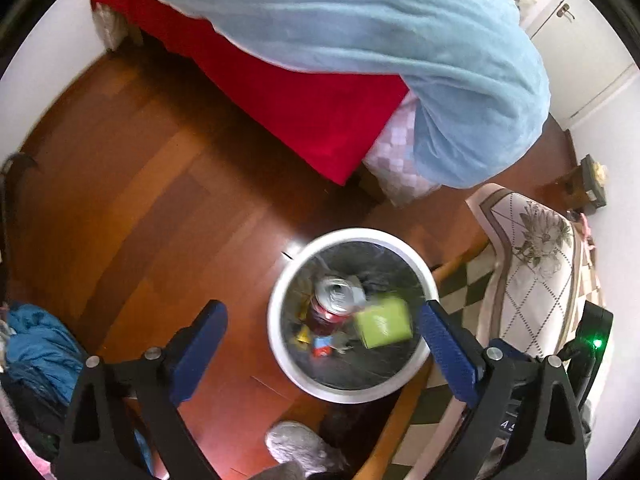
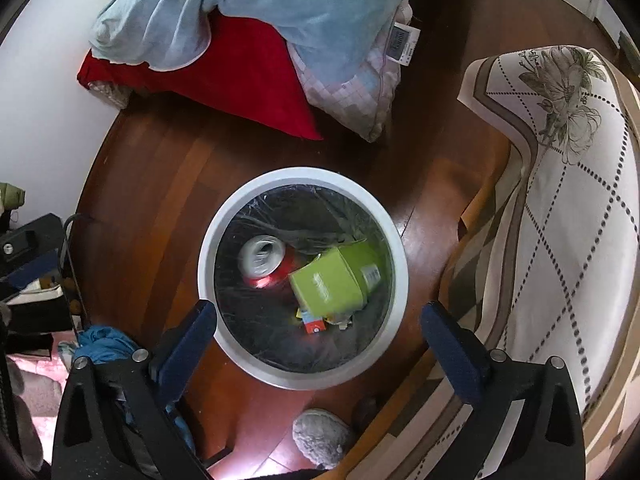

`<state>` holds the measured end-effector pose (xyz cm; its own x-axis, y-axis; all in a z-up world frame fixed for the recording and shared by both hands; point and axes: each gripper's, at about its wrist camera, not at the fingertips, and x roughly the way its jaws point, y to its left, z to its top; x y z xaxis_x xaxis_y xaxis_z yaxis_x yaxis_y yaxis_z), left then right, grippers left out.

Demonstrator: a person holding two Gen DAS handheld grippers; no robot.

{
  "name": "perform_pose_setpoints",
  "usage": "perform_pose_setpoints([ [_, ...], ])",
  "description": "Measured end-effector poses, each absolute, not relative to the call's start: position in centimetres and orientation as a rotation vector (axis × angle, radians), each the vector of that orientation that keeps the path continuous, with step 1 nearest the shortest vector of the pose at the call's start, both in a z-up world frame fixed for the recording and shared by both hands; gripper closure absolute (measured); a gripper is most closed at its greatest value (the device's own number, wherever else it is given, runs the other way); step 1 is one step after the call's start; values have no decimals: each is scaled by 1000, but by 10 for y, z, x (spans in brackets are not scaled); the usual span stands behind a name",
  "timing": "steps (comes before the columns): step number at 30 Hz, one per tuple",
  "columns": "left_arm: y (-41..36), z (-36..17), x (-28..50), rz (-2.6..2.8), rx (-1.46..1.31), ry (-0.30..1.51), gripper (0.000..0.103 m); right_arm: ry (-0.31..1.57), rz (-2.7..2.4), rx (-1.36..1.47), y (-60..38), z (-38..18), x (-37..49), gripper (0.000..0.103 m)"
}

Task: Collect trash
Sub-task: 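Carry the medicine box and red can over the bin and release both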

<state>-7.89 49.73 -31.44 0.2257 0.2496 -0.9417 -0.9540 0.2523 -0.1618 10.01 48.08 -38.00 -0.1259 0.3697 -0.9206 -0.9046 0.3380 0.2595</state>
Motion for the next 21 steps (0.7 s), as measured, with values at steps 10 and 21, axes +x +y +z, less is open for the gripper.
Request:
perform_pose_setpoints([
  [10, 431, -286, -108, 1137, -787, 978, 5, 1133, 1165, -623, 429, -339, 81, 0],
  [21, 348, -242, -135, 1176, -694, 933, 5, 1020, 1199, -564, 335, -266, 58, 0],
])
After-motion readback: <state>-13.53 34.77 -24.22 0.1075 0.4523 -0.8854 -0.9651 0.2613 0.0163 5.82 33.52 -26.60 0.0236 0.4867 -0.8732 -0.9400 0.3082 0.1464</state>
